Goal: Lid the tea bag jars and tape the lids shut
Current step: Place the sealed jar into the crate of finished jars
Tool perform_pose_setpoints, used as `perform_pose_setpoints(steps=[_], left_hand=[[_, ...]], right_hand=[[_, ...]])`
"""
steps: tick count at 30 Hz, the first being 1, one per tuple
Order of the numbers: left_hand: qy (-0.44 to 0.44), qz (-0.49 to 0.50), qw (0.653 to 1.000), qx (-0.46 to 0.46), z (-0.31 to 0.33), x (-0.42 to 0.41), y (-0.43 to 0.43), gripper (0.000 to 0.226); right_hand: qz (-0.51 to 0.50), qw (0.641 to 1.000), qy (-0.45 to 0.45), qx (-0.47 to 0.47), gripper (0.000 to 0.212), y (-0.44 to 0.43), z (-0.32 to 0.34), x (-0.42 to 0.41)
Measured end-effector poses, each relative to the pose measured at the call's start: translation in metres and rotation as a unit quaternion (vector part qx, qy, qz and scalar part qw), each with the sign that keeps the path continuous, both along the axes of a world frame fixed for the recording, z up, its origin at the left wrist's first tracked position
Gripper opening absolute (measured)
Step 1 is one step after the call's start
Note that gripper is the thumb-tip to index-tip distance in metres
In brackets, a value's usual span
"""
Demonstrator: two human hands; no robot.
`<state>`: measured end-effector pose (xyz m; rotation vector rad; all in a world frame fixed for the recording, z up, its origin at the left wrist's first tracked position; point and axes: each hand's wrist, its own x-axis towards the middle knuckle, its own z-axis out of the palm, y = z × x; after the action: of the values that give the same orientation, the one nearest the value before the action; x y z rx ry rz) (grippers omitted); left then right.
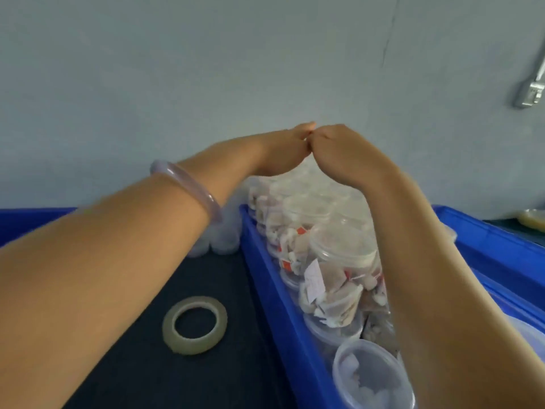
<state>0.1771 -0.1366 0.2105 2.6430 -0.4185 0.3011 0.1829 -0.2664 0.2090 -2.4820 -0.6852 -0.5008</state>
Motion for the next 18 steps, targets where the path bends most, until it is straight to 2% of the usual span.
perform_pose_setpoints(steps=[3, 6, 9, 12, 15, 18], left_hand=[[-0.01, 0.097, 0.995, -0.02, -0.002, -0.043, 0.08, 0.049], [0.024, 0.202, 0.978, -0.043, -0.034, -0.092, 0.159, 0.046], [0.066, 0.284, 0.95, -0.11, -0.078, -0.141, 0.234, 0.045], [0.129, 0.386, 0.902, -0.145, -0.115, -0.177, 0.307, 0.051], [0.148, 0.456, 0.866, -0.139, -0.143, -0.199, 0.368, 0.051], [0.162, 0.515, 0.84, -0.053, -0.161, -0.214, 0.421, 0.051]], right_hand=[[0.103, 0.994, 0.003, 0.021, 0.022, 0.091, 0.002, -0.017], [0.193, 0.979, 0.061, 0.011, 0.031, 0.191, -0.027, -0.037], [0.27, 0.954, 0.132, -0.023, 0.031, 0.283, -0.072, -0.074], [0.31, 0.933, 0.179, -0.039, 0.029, 0.362, -0.11, -0.103], [0.348, 0.912, 0.209, -0.067, 0.037, 0.427, -0.138, -0.121], [0.381, 0.891, 0.237, -0.065, 0.034, 0.474, -0.157, -0.136]])
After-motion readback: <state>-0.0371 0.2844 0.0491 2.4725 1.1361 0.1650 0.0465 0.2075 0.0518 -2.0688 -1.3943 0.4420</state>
